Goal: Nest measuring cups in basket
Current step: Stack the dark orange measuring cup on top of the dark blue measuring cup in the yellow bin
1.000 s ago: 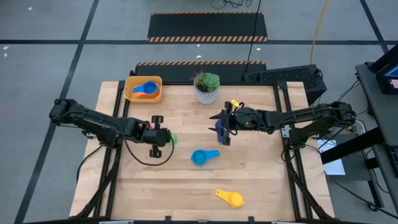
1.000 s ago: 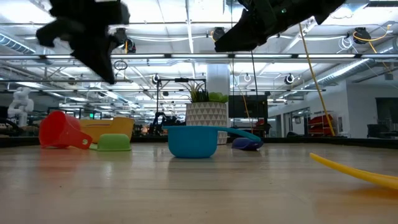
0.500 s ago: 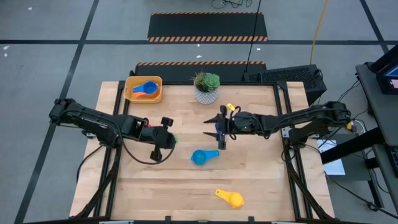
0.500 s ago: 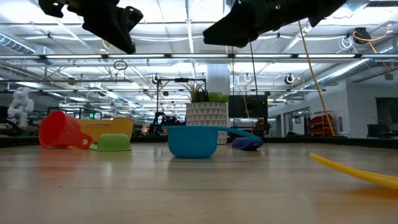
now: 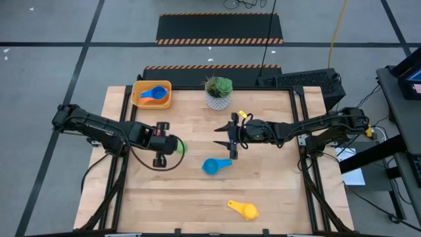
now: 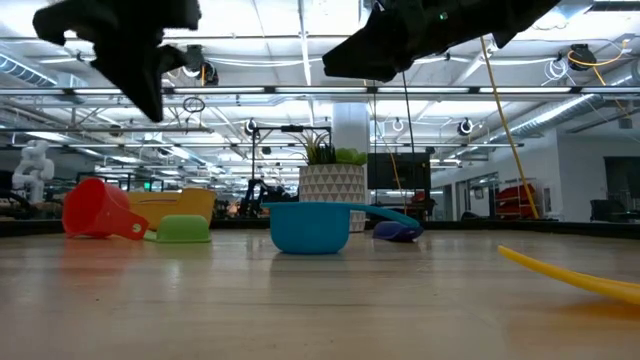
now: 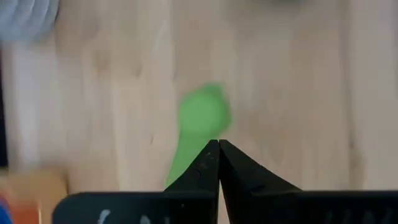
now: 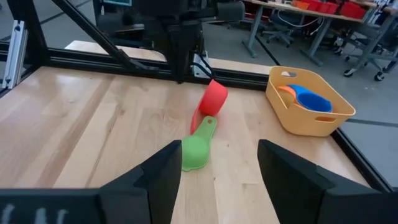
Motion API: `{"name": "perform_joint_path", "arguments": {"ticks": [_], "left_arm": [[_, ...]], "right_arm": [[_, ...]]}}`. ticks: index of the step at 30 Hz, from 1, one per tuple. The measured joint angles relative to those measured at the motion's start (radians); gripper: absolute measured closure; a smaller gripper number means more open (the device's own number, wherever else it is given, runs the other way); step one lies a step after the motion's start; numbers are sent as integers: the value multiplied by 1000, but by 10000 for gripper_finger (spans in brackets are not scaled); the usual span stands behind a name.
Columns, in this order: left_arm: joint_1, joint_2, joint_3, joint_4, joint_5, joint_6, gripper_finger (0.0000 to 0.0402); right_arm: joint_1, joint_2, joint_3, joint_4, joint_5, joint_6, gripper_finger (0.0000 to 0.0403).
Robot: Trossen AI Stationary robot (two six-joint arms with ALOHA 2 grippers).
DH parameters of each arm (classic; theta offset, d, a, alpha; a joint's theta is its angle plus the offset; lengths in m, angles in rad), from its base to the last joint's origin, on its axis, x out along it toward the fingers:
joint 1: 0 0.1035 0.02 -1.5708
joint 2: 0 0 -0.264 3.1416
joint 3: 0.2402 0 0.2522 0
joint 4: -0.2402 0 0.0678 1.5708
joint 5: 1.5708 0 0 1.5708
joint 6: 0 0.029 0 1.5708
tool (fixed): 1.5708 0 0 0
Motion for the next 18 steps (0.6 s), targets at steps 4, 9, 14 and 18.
{"name": "perform_joint_path", "arguments": {"ticks": [4,9,14,18], "left_arm": [[0,0,-34,-69,-29,-144,357],[2,0,-113,-61,-49,-283,308],[12,12,-162,-63,-68,-242,245],[-1,27,-165,-67,-123,-66,210]], "right_arm": [[0,0,0,-5,1,2,200],[0,0,0,-4,2,-3,200],[0,0,0,1,2,-12,200],[-1,0,0,9,2,-37,200]]}}
